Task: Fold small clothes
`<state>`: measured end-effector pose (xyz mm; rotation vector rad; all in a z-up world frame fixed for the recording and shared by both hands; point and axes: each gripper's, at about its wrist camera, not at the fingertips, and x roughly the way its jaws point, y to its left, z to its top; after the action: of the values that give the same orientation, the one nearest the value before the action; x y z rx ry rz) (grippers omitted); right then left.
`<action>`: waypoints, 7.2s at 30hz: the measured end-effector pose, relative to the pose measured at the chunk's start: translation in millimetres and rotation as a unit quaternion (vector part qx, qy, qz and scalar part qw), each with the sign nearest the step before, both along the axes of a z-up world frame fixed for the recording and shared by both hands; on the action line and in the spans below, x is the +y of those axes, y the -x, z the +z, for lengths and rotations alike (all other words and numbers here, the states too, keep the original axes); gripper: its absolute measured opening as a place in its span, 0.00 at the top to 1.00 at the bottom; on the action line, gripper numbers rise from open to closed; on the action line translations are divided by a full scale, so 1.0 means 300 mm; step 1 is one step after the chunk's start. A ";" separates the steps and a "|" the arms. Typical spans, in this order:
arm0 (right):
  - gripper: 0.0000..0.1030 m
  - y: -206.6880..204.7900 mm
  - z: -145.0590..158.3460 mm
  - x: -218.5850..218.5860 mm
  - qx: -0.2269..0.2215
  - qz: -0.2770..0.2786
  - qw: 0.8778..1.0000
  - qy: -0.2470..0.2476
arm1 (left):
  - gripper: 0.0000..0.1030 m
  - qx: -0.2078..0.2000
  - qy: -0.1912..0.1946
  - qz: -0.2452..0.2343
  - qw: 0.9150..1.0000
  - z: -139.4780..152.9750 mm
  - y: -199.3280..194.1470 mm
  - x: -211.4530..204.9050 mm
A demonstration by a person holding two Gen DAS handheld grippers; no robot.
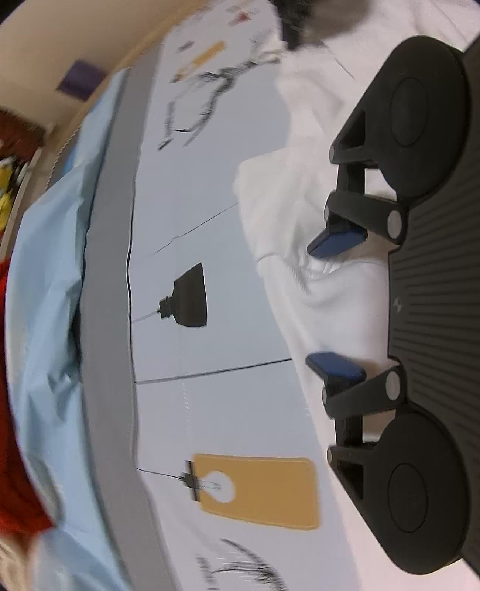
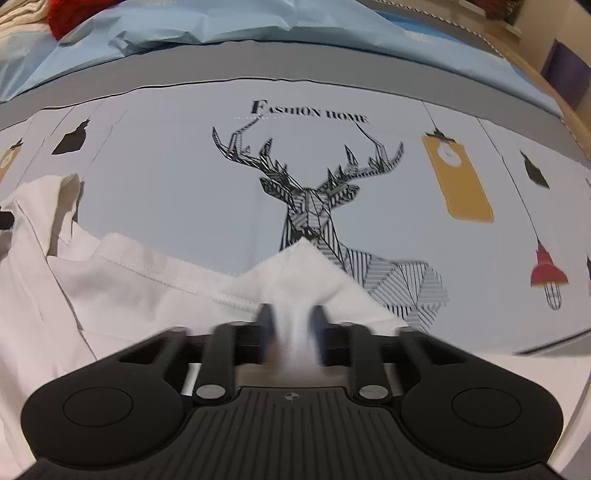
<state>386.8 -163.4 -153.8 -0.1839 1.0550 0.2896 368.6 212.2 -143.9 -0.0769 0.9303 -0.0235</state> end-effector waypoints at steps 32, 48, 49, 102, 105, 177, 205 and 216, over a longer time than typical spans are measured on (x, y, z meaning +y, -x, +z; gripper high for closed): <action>0.50 0.229 0.053 -0.055 0.033 0.086 0.995 -0.048 | 0.66 0.037 0.075 0.139 0.987 0.217 0.304 0.351; 0.54 0.617 0.047 -0.269 0.166 0.163 0.973 -0.002 | 0.66 0.280 0.033 -0.081 0.956 0.014 0.859 0.033; 0.59 0.638 0.051 -0.277 0.166 0.164 0.972 0.001 | 0.66 0.279 0.024 -0.090 0.956 0.011 0.883 0.021; 0.56 0.295 0.247 -0.378 -0.006 -0.111 0.989 -0.098 | 0.92 -0.018 -0.086 0.429 0.899 0.111 0.828 1.161; 0.56 0.282 0.238 -0.414 -0.008 -0.131 0.987 -0.095 | 0.91 -0.028 -0.126 0.463 0.877 0.117 0.862 1.228; 0.45 -0.043 -0.089 -1.238 -0.119 -0.470 0.814 -0.322 | 0.40 -0.073 -0.062 0.165 0.982 0.499 0.555 0.102; 0.98 -0.110 0.417 -1.084 -0.292 -0.447 0.842 -0.082 | 0.40 -0.120 -0.043 0.128 0.984 0.588 0.585 0.095; 0.92 0.013 0.053 -1.329 -0.158 -0.556 0.802 -0.151 | 0.40 -0.114 -0.040 0.135 0.983 0.586 0.592 0.125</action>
<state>382.8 -562.2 -137.8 0.6626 0.6218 -0.6322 191.1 249.6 31.8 -0.1227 0.6841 0.2520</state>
